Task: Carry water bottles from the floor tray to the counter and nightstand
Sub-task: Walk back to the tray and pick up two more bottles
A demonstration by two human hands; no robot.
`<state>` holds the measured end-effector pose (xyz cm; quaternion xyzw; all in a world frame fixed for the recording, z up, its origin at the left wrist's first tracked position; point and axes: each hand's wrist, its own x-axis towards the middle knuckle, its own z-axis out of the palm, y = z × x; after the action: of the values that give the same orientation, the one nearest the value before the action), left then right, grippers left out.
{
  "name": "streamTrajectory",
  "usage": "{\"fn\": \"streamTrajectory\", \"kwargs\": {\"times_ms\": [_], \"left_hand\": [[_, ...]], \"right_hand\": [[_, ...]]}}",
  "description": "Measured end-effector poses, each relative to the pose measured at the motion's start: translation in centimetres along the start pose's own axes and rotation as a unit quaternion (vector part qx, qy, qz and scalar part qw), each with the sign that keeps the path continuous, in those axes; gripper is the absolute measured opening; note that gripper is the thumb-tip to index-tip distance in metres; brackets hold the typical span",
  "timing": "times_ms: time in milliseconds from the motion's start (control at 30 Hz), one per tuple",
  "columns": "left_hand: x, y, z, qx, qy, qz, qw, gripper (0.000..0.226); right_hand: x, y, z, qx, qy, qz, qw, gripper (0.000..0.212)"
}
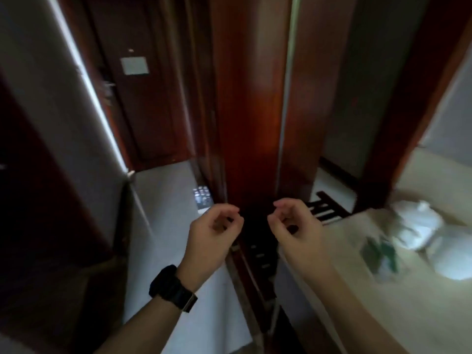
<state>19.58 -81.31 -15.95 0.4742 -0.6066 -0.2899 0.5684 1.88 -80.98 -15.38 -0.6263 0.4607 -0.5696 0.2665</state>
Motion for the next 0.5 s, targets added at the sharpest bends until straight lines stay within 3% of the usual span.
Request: {"fn": "streamTrajectory", "kwargs": {"times_ms": [133, 233, 500], "left_hand": [[2.0, -4.6, -12.0, 0.030, 0.105, -0.071, 0.991, 0.019], [3.9, -7.2, -18.7, 0.037, 0.150, -0.090, 0.984, 0.019], [11.6, -11.2, -27.8, 0.046, 0.170, -0.082, 0.981, 0.015]], "right_hand": [[3.4, -1.3, 11.8, 0.057, -0.080, 0.012, 0.995, 0.024], [5.3, -1.6, 18.3, 0.081, -0.092, 0.021, 0.992, 0.027], [11.9, -0.8, 28.9, 0.084, -0.088, 0.045, 0.992, 0.030]]}}
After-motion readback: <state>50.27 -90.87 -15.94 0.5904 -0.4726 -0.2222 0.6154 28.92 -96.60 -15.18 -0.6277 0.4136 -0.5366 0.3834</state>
